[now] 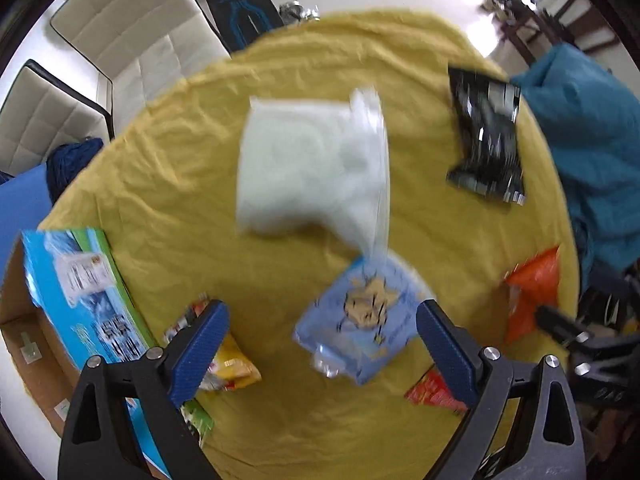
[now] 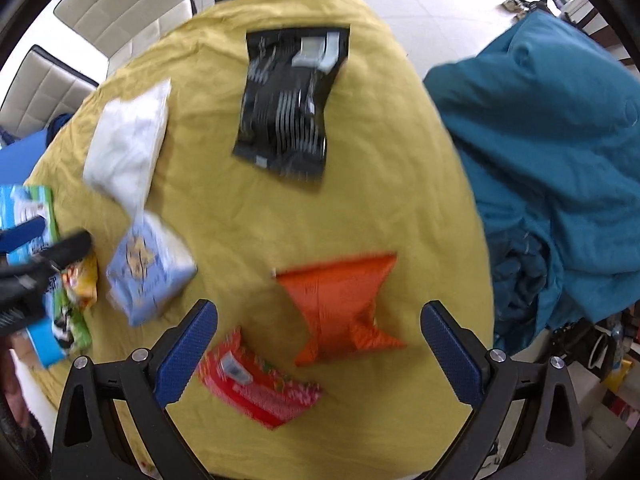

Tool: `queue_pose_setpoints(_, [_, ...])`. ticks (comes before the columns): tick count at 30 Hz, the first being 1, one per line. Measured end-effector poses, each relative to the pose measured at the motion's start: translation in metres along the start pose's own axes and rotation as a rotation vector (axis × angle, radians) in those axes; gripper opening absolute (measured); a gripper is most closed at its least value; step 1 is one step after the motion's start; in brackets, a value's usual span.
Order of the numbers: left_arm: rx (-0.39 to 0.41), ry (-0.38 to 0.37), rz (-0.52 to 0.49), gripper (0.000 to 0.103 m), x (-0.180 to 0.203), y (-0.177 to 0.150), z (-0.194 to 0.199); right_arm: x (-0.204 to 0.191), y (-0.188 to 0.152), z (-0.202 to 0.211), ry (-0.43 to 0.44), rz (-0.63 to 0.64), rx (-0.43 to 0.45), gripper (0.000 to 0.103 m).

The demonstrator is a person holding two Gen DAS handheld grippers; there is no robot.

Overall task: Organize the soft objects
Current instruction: 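Reach the right gripper to the orange packet while the left reaches the red wrapper, then grasp the red wrapper with the left gripper while the right holds the orange packet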

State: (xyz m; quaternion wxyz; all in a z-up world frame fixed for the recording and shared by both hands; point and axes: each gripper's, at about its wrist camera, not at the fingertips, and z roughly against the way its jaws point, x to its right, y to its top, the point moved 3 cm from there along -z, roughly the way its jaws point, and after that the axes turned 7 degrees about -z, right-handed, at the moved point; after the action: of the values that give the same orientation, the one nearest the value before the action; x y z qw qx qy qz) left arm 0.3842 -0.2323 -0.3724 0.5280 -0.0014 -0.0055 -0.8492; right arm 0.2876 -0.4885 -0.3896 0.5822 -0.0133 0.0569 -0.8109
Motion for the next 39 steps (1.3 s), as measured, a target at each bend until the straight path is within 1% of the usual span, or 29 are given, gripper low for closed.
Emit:
queue_pose_setpoints(1, [-0.019, 0.002, -0.012, 0.095, 0.002, -0.007, -0.007, 0.003, -0.004, -0.002, -0.011, 0.006, -0.002, 0.103])
queue_pose_setpoints(3, [-0.056, 0.025, -0.017, 0.095, 0.002, -0.024, -0.019, 0.008, -0.01, -0.008, -0.067, 0.011, -0.005, 0.103])
queue_pose_setpoints(4, [-0.064, 0.046, -0.013, 0.095, 0.0, -0.033, -0.022, 0.01, -0.012, -0.011, -0.07, 0.012, -0.014, 0.103])
queue_pose_setpoints(5, [-0.069, 0.057, -0.002, 0.095, -0.001, -0.042, -0.024, 0.012, -0.016, -0.015, -0.051, 0.008, -0.025, 0.103])
queue_pose_setpoints(6, [-0.079, 0.042, 0.027, 0.095, -0.001, -0.053, -0.025, 0.013, -0.019, -0.017, -0.041, 0.004, -0.034, 0.103])
queue_pose_setpoints(7, [-0.091, 0.002, 0.06, 0.095, 0.0, -0.065, -0.027, 0.015, -0.021, -0.021, -0.039, 0.004, -0.039, 0.103])
queue_pose_setpoints(8, [-0.104, -0.054, 0.106, 0.095, 0.003, -0.079, -0.028, 0.016, -0.023, -0.025, -0.045, 0.013, -0.04, 0.101])
queue_pose_setpoints(9, [-0.112, -0.086, 0.134, 0.095, 0.007, -0.088, -0.03, 0.015, -0.024, -0.03, -0.051, 0.028, -0.036, 0.098])
queue_pose_setpoints(10, [-0.123, -0.115, 0.156, 0.095, 0.011, -0.096, -0.033, 0.014, -0.024, -0.036, -0.066, 0.043, -0.039, 0.09])
queue_pose_setpoints(11, [-0.141, -0.151, 0.187, 0.095, 0.017, -0.105, -0.038, 0.013, -0.023, -0.042, -0.084, 0.053, -0.051, 0.078])
queue_pose_setpoints(12, [-0.155, -0.179, 0.212, 0.095, 0.022, -0.11, -0.042, 0.014, -0.023, -0.048, -0.09, 0.061, -0.064, 0.07])
queue_pose_setpoints(13, [-0.173, -0.208, 0.238, 0.095, 0.028, -0.115, -0.047, 0.014, -0.023, -0.054, -0.088, 0.067, -0.079, 0.057])
queue_pose_setpoints(14, [-0.192, -0.24, 0.261, 0.095, 0.034, -0.118, -0.052, 0.017, -0.024, -0.059, -0.084, 0.06, -0.098, 0.053])
queue_pose_setpoints(15, [-0.213, -0.291, 0.283, 0.095, 0.044, -0.122, -0.058, 0.022, -0.026, -0.06, -0.074, 0.049, -0.108, 0.05])
queue_pose_setpoints(16, [-0.229, -0.316, 0.301, 0.095, 0.05, -0.123, -0.063, 0.026, -0.027, -0.06, -0.065, 0.04, -0.113, 0.045])
queue_pose_setpoints(19, [-0.26, -0.395, 0.355, 0.095, 0.067, -0.122, -0.074, 0.049, -0.033, -0.05, -0.104, 0.016, -0.102, 0.045])
queue_pose_setpoints(22, [-0.27, -0.425, 0.386, 0.095, 0.081, -0.117, -0.084, 0.071, -0.04, -0.048, -0.101, -0.014, -0.121, 0.045])
queue_pose_setpoints(24, [-0.281, -0.405, 0.394, 0.095, 0.089, -0.113, -0.094, 0.086, -0.045, -0.05, -0.108, -0.037, -0.128, 0.045])
queue_pose_setpoints(26, [-0.301, -0.381, 0.408, 0.078, 0.093, -0.104, -0.103, 0.097, -0.048, -0.052, -0.104, -0.06, -0.132, 0.045])
queue_pose_setpoints(27, [-0.301, -0.355, 0.411, 0.064, 0.095, -0.102, -0.109, 0.1, -0.049, -0.052, -0.096, -0.069, -0.135, 0.045])
queue_pose_setpoints(29, [-0.305, -0.303, 0.386, 0.06, 0.098, -0.1, -0.117, 0.104, -0.051, -0.052, -0.091, -0.075, -0.135, 0.045])
queue_pose_setpoints(30, [-0.301, -0.289, 0.373, 0.055, 0.098, -0.098, -0.118, 0.104, -0.052, -0.053, -0.092, -0.074, -0.136, 0.045])
queue_pose_setpoints(31, [-0.287, -0.284, 0.354, 0.052, 0.099, -0.1, -0.117, 0.104, -0.054, -0.053, -0.09, -0.073, -0.137, 0.045])
queue_pose_setpoints(33, [-0.265, -0.253, 0.27, 0.048, 0.102, -0.103, -0.112, 0.103, -0.057, -0.055, -0.068, -0.08, -0.147, 0.045])
queue_pose_setpoints(35, [-0.246, -0.189, 0.172, 0.046, 0.101, -0.11, -0.104, 0.098, -0.063, -0.058, -0.023, -0.089, -0.173, 0.045])
queue_pose_setpoints(36, [-0.231, -0.136, 0.121, 0.046, 0.097, -0.113, -0.099, 0.094, -0.065, -0.059, -0.012, -0.087, -0.179, 0.045])
queue_pose_setpoints(37, [-0.215, -0.092, 0.08, 0.046, 0.094, -0.115, -0.095, 0.091, -0.067, -0.061, -0.014, -0.08, -0.179, 0.045])
queue_pose_setpoints(39, [-0.206, -0.041, 0.047, 0.049, 0.083, -0.121, -0.097, 0.084, -0.071, -0.068, -0.045, -0.07, -0.172, 0.045])
